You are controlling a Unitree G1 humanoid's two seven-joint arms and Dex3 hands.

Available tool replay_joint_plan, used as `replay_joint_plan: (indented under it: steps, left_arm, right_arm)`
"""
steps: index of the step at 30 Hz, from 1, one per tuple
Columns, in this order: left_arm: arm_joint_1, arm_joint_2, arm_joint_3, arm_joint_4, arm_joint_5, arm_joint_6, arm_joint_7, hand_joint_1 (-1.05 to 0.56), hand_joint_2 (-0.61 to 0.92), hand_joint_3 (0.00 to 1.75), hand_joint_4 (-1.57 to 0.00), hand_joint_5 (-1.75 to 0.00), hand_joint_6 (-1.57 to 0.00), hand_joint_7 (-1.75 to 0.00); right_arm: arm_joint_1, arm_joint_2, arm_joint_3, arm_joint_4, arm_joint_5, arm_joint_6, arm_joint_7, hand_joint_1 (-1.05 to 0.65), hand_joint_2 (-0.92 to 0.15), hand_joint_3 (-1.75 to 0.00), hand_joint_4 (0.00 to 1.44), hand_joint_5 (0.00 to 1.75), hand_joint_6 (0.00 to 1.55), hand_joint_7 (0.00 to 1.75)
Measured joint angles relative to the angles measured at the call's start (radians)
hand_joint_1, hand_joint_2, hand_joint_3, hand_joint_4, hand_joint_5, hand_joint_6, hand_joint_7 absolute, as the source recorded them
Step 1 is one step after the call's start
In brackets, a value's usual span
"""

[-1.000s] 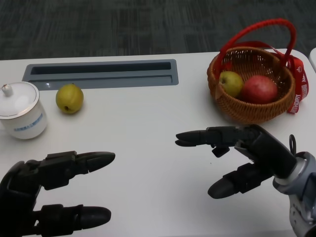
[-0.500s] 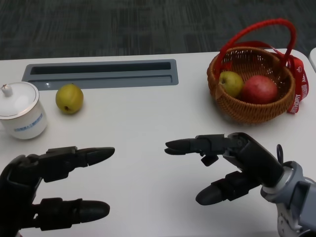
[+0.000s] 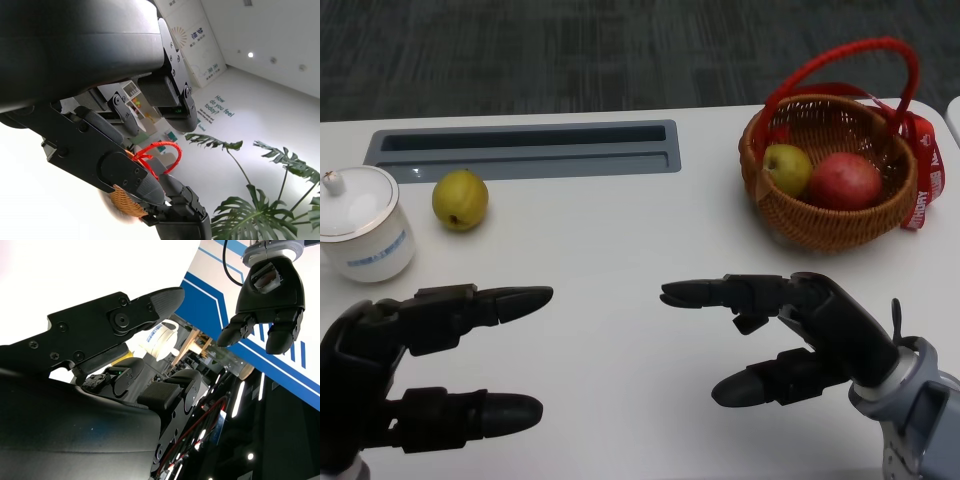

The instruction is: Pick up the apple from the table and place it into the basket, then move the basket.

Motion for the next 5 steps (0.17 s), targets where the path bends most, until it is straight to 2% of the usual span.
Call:
replay_joint_plan:
  steps: [5]
  left_arm:
    - [-0.003, -0.002, -0.002, 0.012, 0.0, -0.005, 0.0, -0.42, 0.69, 0.0, -0.95, -0.01, -0.88, 0.0]
  right_arm:
    - [0.0, -0.001, 0.0, 0.001, 0.001, -0.002, -0.001, -0.42, -0.91, -0.02, 0.75, 0.0, 0.66, 0.01]
